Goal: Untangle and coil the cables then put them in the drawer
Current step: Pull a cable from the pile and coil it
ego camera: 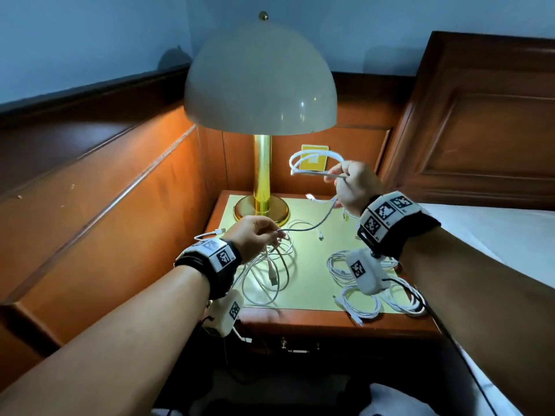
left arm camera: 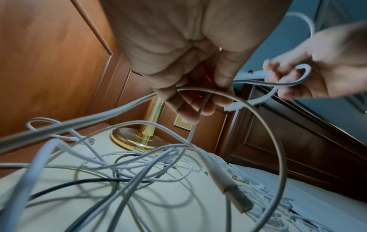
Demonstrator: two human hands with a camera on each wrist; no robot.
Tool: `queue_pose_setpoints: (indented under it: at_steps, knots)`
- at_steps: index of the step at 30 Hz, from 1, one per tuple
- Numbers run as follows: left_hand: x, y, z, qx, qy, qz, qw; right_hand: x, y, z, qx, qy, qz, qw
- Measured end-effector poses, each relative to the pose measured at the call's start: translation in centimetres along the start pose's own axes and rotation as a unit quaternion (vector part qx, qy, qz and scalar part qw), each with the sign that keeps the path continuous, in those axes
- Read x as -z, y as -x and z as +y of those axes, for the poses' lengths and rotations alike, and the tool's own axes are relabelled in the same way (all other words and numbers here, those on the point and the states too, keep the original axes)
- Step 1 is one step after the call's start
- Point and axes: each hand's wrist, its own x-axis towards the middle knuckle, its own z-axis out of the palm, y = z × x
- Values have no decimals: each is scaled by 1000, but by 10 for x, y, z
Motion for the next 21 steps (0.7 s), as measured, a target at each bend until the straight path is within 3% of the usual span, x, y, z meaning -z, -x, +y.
queue_pose_setpoints:
  at_steps: [3,6,9,15,18,21]
  knots:
    - [3,3,3,-3,38,29,999,-7,7,14,-80,15,-77,994]
    - [6,2,8,-22,86,55,995,-17,17,29,-33,71,-158,984]
    - [8,0,11,-33,110,77,990,-25,24,31,0,61,-203,977]
    - [16,1,19,-54,61,123,989,-29,29,12,-20,92,-248,964]
    - [15,2,27,-81,33,118,989,-34,28,8,16,129,-242,962]
    - [11,-2,29,-99,30,132,986,-40,24,5,79,124,-186,971]
